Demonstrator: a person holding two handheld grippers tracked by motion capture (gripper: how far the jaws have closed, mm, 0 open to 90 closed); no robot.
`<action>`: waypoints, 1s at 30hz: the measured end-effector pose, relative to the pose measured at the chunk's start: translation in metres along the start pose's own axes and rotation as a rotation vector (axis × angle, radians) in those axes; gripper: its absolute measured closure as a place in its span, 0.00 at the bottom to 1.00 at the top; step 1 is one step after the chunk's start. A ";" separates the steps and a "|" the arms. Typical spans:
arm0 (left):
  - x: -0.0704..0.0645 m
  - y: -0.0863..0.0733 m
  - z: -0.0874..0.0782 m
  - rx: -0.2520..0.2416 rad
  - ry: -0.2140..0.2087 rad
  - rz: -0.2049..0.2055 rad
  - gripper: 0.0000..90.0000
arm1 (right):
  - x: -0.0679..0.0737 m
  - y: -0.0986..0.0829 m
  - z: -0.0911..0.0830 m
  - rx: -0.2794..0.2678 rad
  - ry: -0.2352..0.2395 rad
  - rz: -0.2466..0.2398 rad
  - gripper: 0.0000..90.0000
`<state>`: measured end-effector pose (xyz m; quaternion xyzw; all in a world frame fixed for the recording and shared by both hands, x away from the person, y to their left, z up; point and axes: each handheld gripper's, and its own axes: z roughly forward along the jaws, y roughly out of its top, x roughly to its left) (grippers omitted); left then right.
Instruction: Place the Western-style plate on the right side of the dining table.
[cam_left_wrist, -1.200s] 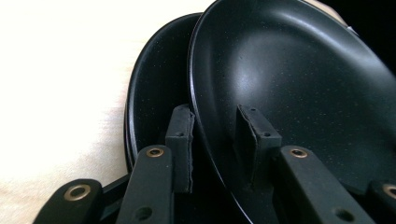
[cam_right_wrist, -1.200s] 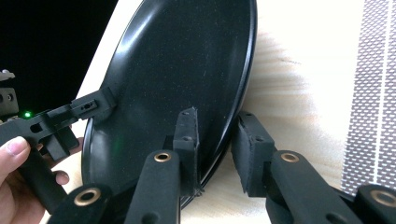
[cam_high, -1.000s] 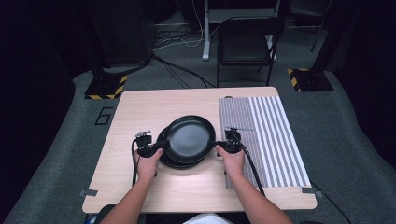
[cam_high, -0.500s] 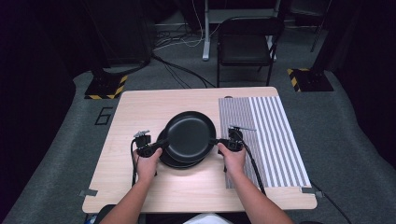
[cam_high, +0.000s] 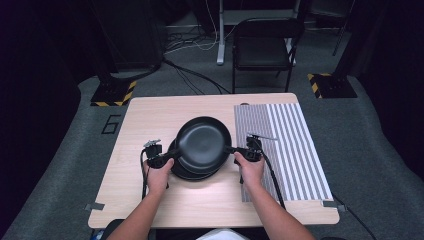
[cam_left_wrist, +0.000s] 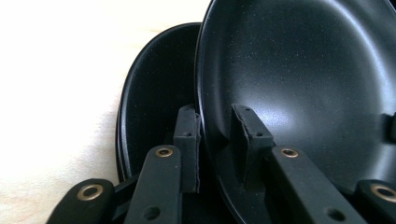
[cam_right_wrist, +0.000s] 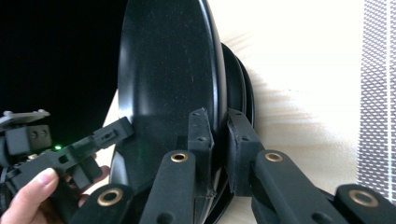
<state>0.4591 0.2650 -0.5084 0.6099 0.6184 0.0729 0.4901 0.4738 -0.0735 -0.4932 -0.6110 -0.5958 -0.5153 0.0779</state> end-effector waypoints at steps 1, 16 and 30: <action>0.001 0.000 0.000 -0.002 -0.007 -0.008 0.82 | 0.000 0.000 0.000 0.001 0.005 0.000 0.91; -0.011 0.004 -0.003 -0.024 0.002 0.067 0.83 | -0.006 0.004 -0.006 0.000 0.031 -0.006 0.92; -0.026 0.008 -0.012 -0.048 0.005 0.099 0.83 | -0.002 0.008 -0.018 -0.004 0.042 -0.008 0.92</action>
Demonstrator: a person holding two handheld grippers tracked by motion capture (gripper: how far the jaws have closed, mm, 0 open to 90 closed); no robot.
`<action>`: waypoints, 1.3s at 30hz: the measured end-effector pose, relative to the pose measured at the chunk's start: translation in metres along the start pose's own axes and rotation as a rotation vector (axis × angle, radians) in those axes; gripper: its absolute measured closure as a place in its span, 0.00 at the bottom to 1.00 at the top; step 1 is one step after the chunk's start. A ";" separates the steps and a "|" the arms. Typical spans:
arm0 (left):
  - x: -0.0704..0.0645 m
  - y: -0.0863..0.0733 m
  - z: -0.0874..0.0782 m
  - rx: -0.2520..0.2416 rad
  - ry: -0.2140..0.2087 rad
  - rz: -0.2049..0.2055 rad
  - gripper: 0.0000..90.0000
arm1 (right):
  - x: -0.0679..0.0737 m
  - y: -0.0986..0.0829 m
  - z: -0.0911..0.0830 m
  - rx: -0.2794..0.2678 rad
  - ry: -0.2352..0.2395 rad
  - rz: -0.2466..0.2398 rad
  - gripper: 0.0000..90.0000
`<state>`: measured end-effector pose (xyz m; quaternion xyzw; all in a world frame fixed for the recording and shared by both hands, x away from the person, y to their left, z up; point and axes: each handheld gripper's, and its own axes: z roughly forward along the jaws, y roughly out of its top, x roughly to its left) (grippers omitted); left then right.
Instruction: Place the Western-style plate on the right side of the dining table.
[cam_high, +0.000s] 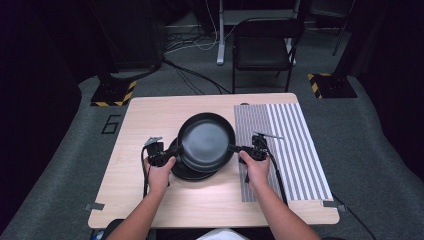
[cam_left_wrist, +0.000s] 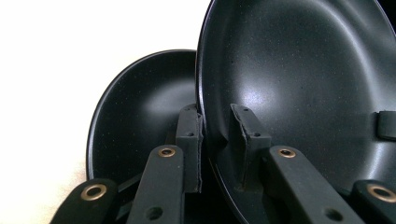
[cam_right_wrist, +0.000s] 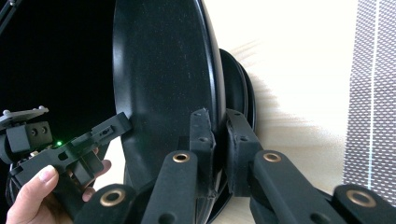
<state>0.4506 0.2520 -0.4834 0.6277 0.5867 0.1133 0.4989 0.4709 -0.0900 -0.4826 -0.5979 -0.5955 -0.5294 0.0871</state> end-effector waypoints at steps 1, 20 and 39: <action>0.000 0.001 -0.001 0.003 -0.002 0.001 0.83 | 0.002 0.001 -0.001 0.001 0.002 -0.008 0.92; -0.012 0.012 -0.006 -0.017 -0.034 0.019 0.83 | 0.020 0.011 -0.018 -0.023 -0.016 -0.087 0.92; -0.034 0.021 0.001 0.000 -0.066 0.068 0.83 | 0.017 0.016 -0.044 -0.054 -0.027 -0.092 0.92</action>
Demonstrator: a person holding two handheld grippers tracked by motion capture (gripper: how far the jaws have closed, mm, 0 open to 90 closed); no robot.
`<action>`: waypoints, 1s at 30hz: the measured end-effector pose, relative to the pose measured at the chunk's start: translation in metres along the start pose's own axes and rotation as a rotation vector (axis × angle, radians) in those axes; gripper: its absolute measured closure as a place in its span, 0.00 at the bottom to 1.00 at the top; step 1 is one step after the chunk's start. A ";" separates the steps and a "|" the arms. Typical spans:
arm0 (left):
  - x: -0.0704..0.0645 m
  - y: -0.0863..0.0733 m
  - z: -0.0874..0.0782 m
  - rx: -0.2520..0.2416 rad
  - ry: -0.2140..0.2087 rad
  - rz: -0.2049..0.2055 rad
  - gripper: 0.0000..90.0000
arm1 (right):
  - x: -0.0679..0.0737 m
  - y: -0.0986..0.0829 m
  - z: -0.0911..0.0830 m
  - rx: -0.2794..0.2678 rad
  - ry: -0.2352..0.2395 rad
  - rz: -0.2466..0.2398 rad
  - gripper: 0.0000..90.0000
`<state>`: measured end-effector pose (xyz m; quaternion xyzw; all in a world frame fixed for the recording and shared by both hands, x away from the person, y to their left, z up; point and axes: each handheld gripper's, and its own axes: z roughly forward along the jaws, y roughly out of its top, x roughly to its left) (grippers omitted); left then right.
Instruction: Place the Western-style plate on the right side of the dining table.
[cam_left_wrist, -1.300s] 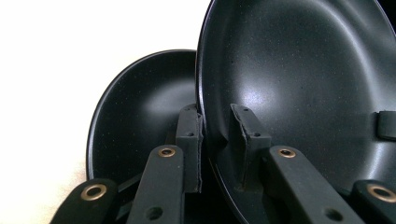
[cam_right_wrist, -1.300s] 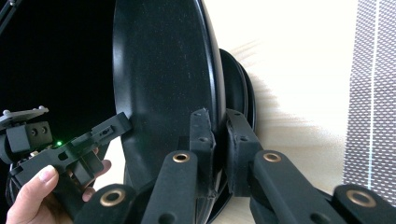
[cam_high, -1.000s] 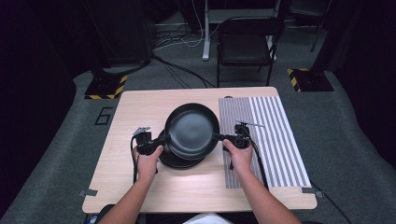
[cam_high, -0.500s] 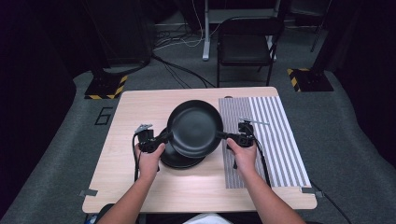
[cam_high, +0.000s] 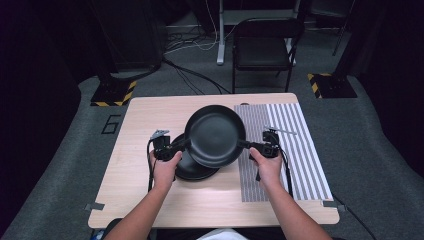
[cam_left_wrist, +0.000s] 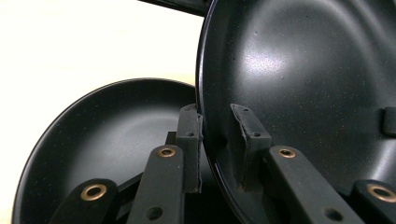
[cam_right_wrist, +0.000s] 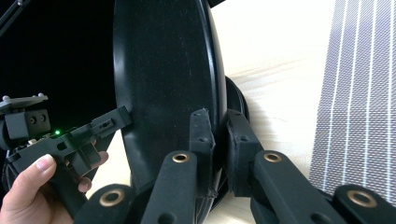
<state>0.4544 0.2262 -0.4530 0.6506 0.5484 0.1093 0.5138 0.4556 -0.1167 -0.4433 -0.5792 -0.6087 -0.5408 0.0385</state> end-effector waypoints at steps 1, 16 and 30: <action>0.000 0.000 0.000 0.000 0.000 0.000 0.83 | 0.000 0.000 0.000 0.000 0.000 0.000 0.92; -0.018 0.010 0.008 -0.007 -0.025 0.025 0.83 | -0.002 0.004 -0.022 -0.046 -0.012 0.003 0.92; -0.030 0.011 0.022 0.008 -0.052 0.043 0.83 | -0.012 0.003 -0.036 -0.061 -0.027 0.015 0.92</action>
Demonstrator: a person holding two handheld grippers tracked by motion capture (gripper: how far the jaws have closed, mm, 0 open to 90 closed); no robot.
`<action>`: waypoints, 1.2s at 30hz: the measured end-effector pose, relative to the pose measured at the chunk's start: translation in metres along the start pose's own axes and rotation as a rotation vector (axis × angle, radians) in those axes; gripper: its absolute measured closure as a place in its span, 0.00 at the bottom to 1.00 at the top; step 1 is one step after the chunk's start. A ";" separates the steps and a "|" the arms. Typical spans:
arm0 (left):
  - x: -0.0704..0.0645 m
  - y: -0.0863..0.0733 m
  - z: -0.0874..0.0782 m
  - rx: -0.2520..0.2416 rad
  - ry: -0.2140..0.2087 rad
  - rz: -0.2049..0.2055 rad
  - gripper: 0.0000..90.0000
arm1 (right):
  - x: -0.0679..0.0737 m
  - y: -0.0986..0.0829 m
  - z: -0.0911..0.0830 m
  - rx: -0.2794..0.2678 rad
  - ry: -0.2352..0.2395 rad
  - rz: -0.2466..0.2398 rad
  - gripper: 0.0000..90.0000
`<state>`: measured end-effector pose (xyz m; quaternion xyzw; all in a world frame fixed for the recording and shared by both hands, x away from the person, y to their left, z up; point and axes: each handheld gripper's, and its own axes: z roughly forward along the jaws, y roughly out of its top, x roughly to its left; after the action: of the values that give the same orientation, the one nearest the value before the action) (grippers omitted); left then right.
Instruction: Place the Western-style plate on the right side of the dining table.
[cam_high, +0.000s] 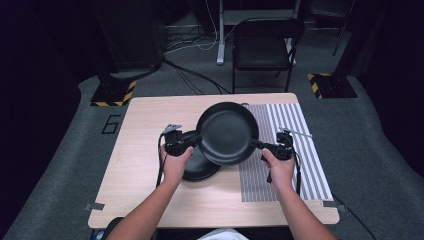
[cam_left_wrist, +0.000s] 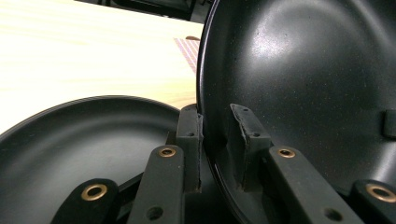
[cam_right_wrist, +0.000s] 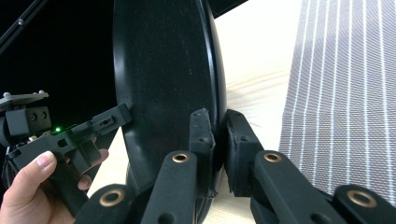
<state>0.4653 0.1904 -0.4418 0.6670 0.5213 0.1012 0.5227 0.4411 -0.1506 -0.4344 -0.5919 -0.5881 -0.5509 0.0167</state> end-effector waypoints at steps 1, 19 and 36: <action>0.000 0.000 0.000 0.000 0.000 0.000 0.83 | 0.000 0.000 0.000 0.000 0.000 0.000 0.92; -0.022 0.007 0.015 0.011 -0.040 0.038 0.83 | -0.009 0.002 -0.028 -0.044 -0.022 0.021 0.92; -0.039 0.009 0.032 0.030 -0.079 0.053 0.83 | -0.020 0.001 -0.049 -0.073 -0.048 0.042 0.92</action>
<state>0.4753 0.1412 -0.4319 0.6917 0.4840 0.0807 0.5299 0.4173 -0.1970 -0.4277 -0.6174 -0.5551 -0.5573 -0.0074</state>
